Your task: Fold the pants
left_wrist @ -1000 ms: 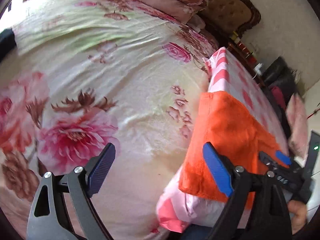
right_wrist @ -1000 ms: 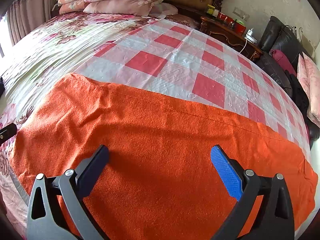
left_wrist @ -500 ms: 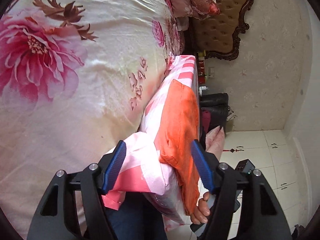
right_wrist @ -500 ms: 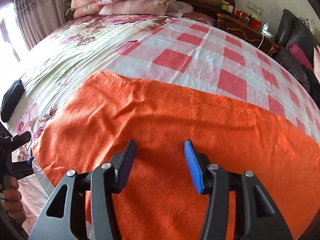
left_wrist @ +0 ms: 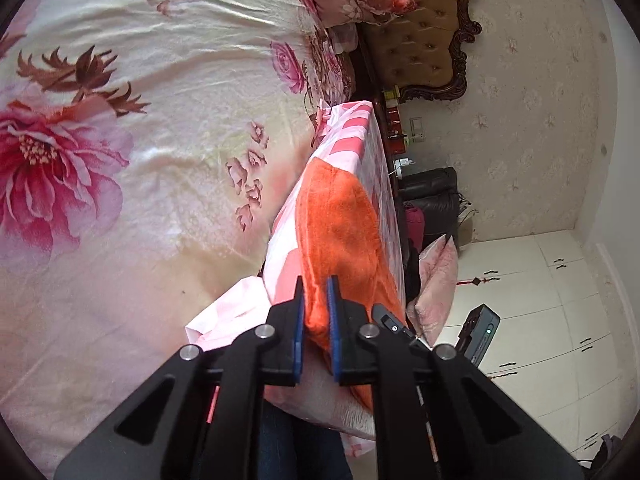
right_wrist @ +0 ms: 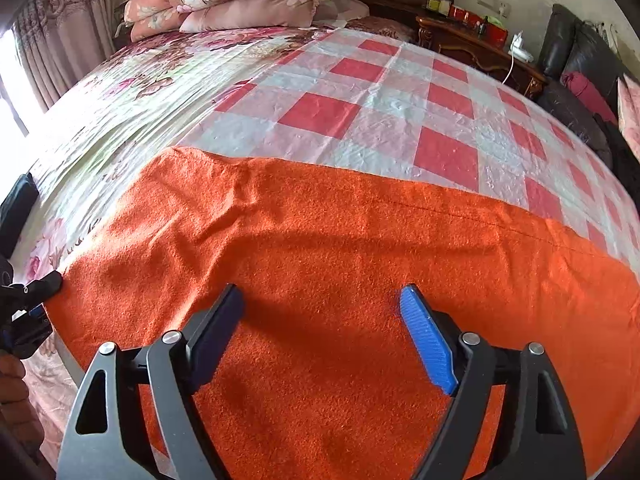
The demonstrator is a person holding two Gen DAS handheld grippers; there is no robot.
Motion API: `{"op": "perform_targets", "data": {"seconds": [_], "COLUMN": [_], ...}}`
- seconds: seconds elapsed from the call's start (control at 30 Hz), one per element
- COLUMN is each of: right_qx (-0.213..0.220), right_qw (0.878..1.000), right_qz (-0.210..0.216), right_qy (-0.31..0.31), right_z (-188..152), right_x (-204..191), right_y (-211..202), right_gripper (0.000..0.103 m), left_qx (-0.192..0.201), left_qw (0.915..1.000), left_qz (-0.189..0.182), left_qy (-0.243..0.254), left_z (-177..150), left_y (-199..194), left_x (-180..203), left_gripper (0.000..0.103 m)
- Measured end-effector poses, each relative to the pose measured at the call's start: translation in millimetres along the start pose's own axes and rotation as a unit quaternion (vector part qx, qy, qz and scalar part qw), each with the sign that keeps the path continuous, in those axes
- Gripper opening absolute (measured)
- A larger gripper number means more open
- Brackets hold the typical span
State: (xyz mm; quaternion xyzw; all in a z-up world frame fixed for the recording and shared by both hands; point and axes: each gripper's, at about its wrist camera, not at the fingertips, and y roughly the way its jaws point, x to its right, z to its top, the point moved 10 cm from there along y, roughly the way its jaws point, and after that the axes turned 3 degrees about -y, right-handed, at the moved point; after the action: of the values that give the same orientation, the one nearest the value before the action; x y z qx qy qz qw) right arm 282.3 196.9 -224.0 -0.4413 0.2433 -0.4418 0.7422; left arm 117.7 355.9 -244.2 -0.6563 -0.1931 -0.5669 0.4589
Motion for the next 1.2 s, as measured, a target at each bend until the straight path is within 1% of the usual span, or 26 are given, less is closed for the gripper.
{"op": "perform_targets", "data": {"seconds": [0.07,0.1,0.13,0.17,0.2,0.23,0.27,0.3,0.33,0.37,0.4,0.47,0.5,0.53,0.57,0.6,0.63,0.7,0.77,0.83,0.9,1.0,1.03,1.1,1.17,1.2], "right_qx": [-0.005,-0.008,-0.013,-0.019,-0.027,-0.036,-0.046,-0.054,-0.060,-0.065,-0.065,-0.058,-0.055,-0.051,-0.051,-0.053,-0.054,-0.057,-0.062,-0.070,-0.076,-0.082,-0.085,-0.091,-0.095,-0.096], "right_qw": [1.000,0.999,0.998,0.995,0.991,0.984,0.974,0.965,0.956,0.945,0.938,0.917,0.910,0.900,0.892,0.886,0.882,0.877,0.873,0.872,0.872,0.875,0.877,0.879,0.887,0.893], "right_qz": [0.016,0.030,0.058,0.083,0.114,0.146,0.185,0.211,0.237,0.261,0.277,0.313,0.323,0.335,0.344,0.348,0.351,0.354,0.363,0.369,0.374,0.376,0.375,0.373,0.364,0.356], "right_qy": [0.003,0.010,0.029,0.046,0.069,0.094,0.125,0.145,0.164,0.186,0.200,0.240,0.255,0.273,0.290,0.303,0.310,0.318,0.319,0.314,0.306,0.293,0.288,0.282,0.268,0.257], "right_z": [0,0,-1,-2,-2,-3,-3,-4,-5,-6,-6,-7,-7,-8,-11,-14,-18,-25,-30,-34,-32,-30,-29,-25,-19,-15], "right_x": [0,0,1,2,4,7,12,17,22,31,39,64,75,89,103,114,123,133,135,130,126,120,116,110,101,97], "right_y": [-2,-3,-6,-8,-10,-13,-16,-19,-22,-27,-31,-41,-44,-47,-48,-48,-47,-45,-42,-39,-35,-35,-35,-32,-28,-27], "right_gripper": [0.082,0.082,0.083,0.085,0.086,0.086,0.086,0.086,0.086,0.086,0.086,0.086,0.086,0.086,0.086,0.086,0.086,0.086,0.086,0.086,0.086,0.086,0.086,0.086,0.087,0.086], "left_qx": [0.007,0.014,0.020,0.028,0.037,0.047,0.057,0.066,0.073,0.078,0.082,0.077,0.074,0.064,0.047,0.033,0.021,0.005,-0.005,-0.004,0.000,0.018,0.021,0.026,0.026,0.026], "left_qw": [0.9989,0.9966,0.9927,0.9864,0.9758,0.9597,0.9399,0.9196,0.8947,0.8668,0.8363,0.7687,0.7404,0.7146,0.7034,0.6984,0.6967,0.7024,0.7075,0.7113,0.7180,0.7283,0.7333,0.7317,0.7336,0.7342], "left_qz": [0.034,0.062,0.091,0.126,0.168,0.212,0.250,0.280,0.308,0.330,0.347,0.365,0.367,0.359,0.349,0.342,0.338,0.327,0.328,0.330,0.328,0.320,0.314,0.307,0.299,0.296], "left_qy": [0.032,0.052,0.076,0.102,0.135,0.179,0.225,0.267,0.315,0.366,0.416,0.519,0.558,0.597,0.618,0.628,0.632,0.632,0.626,0.620,0.614,0.606,0.603,0.608,0.610,0.611], "left_z": [2,3,4,4,4,2,-1,-6,-13,-24,-38,-81,-103,-133,-157,-178,-196,-220,-231,-231,-226,-215,-213,-214,-218,-220], "left_y": [-1,-2,-2,-2,-1,1,5,10,18,30,45,87,107,130,148,164,176,192,203,207,207,201,199,194,190,189], "left_x": [15,23,32,42,53,70,91,110,132,154,175,210,219,222,219,210,199,179,162,154,155,165,168,173,174,174], "left_gripper": [0.009,0.009,0.009,0.009,0.009,0.009,0.009,0.009,0.009,0.009,0.009,0.009,0.009,0.009,0.009,0.009,0.009,0.009,0.009,0.009,0.009,0.009,0.009,0.009,0.009,0.009]}}
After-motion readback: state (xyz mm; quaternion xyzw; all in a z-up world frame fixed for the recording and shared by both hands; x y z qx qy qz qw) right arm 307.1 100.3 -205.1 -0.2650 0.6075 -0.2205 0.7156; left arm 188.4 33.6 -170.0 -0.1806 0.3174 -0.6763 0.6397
